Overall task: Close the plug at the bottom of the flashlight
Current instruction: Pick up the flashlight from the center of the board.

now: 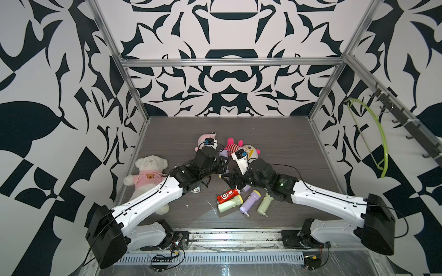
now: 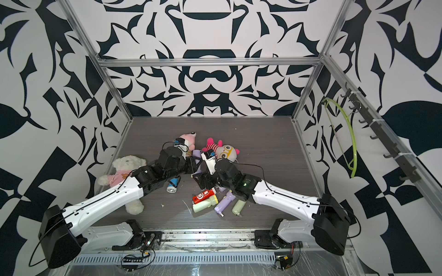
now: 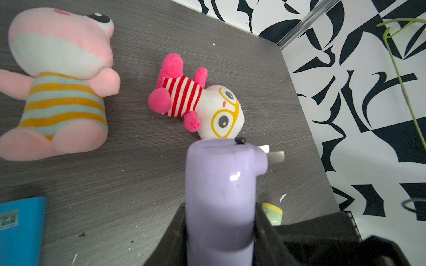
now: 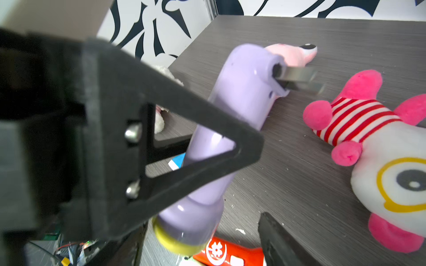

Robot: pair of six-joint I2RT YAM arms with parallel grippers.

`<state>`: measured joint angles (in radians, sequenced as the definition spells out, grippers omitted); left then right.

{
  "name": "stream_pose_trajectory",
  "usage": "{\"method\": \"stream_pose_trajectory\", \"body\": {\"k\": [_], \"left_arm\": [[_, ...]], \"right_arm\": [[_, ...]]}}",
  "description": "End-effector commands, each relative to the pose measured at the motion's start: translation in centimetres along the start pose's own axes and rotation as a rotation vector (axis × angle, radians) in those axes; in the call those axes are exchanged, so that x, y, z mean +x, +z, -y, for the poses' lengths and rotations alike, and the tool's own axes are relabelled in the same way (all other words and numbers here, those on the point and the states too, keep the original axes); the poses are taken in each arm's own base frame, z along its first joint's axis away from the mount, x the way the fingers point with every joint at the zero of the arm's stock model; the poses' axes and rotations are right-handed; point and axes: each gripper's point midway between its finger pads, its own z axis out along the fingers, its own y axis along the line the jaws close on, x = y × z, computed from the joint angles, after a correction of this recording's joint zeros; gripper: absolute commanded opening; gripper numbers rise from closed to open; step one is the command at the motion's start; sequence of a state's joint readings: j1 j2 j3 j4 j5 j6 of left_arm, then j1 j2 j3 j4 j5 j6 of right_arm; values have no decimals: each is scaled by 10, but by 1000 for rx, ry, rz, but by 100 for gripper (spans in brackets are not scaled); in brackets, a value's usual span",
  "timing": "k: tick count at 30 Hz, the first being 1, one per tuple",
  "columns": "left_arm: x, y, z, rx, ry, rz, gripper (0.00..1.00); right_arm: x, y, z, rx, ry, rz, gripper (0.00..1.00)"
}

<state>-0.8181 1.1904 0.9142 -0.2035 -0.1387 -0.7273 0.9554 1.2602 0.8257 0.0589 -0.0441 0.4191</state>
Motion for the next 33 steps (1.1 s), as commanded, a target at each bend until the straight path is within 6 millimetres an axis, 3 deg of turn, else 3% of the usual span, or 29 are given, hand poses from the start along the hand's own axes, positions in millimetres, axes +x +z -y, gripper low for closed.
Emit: {"method": "stream_pose_trajectory", "body": {"k": [1, 9, 11, 14, 20, 21, 23, 26, 29, 33], "left_arm": [[-12, -5, 12, 54, -34, 42, 0], [-13, -8, 19, 98, -36, 49, 0], [-13, -9, 19, 101, -36, 51, 0], [-12, -9, 18, 100, -34, 49, 0], [-9, -12, 15, 95, -32, 49, 0], [-10, -12, 15, 95, -30, 50, 6], [-10, -14, 15, 96, -23, 55, 27], [-12, -17, 15, 98, -8, 66, 53], [-15, -22, 14, 90, 16, 79, 65], [-20, -31, 9, 66, 48, 110, 71]], "right_arm": [[-22, 4, -9, -23, 25, 73, 78], [-23, 13, -12, -53, 57, 89, 66], [-25, 13, -14, -65, 56, 99, 50], [-28, 12, -16, -75, 57, 105, 33], [-24, 15, -19, -100, 81, 81, 17], [-24, 15, -20, -107, 87, 78, 12], [-22, 16, -21, -116, 110, 64, 0], [-21, 16, -26, -145, 154, 45, 0], [-20, 14, -32, -162, 219, -7, 0], [-21, 4, -39, -180, 278, -46, 0]]}}
